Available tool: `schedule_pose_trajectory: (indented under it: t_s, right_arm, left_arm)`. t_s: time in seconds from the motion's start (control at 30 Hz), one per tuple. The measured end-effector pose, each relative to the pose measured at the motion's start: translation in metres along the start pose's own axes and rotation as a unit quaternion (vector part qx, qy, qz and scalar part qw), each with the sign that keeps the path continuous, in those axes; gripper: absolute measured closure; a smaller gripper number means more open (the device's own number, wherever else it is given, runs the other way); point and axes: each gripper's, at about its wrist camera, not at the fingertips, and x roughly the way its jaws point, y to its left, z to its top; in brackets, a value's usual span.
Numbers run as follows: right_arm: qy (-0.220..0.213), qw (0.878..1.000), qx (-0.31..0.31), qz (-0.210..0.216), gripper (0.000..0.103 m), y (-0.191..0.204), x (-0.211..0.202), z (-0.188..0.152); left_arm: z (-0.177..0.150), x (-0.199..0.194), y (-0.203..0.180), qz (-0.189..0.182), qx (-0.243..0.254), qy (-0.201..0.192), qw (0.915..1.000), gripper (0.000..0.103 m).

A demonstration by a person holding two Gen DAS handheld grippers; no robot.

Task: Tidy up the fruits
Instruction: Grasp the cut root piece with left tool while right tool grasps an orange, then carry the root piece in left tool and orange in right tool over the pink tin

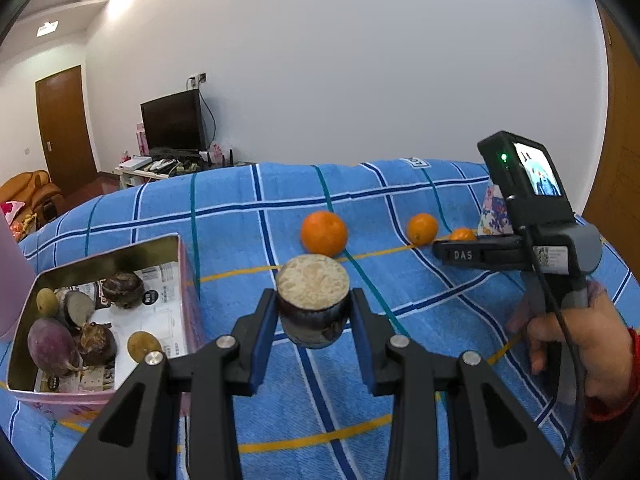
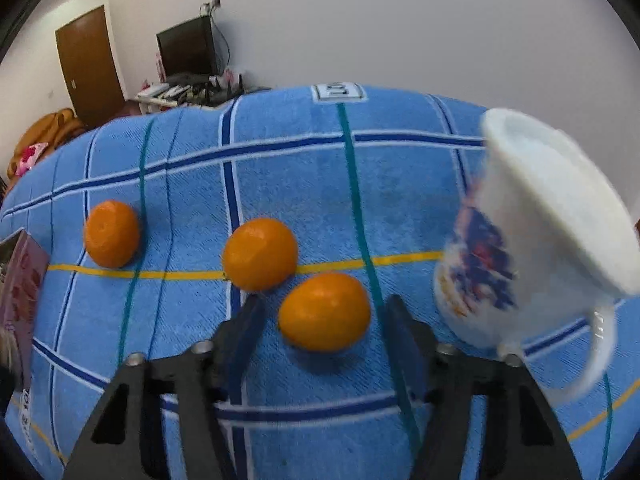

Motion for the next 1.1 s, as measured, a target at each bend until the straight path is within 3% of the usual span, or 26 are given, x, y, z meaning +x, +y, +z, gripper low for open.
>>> schedule_pose_trajectory:
  t_s: [0.27, 0.47, 0.77, 0.9, 1.1]
  right_arm:
    - [-0.016, 0.999, 0.029, 0.025, 0.058, -0.012, -0.023, -0.020]
    - [-0.075, 0.992, 0.066, 0.073, 0.058, -0.005, -0.069, -0.048]
    - [-0.174, 0.984, -0.001, 0.030, 0.058, 0.039, -0.108, -0.073]
    - [-0.189, 0.981, -0.025, 0.017, 0.058, 0.049, -0.114, -0.074]
    - [-0.186, 0.982, -0.001, 0.033, 0.058, 0.038, -0.117, -0.077]
  left_arm:
    - [-0.003, 0.004, -0.004, 0.012, 0.006, 0.000, 0.9999, 0.065]
    - [-0.003, -0.002, -0.004, 0.026, 0.010, -0.019, 0.9994, 0.065]
    - [-0.003, -0.004, -0.001, 0.036, 0.005, -0.025, 0.9990, 0.065]
    - [-0.003, -0.005, -0.002, 0.037, 0.007, -0.025, 0.9990, 0.065]
    - [-0.004, -0.007, -0.001, 0.038, 0.005, -0.030, 0.9988, 0.065]
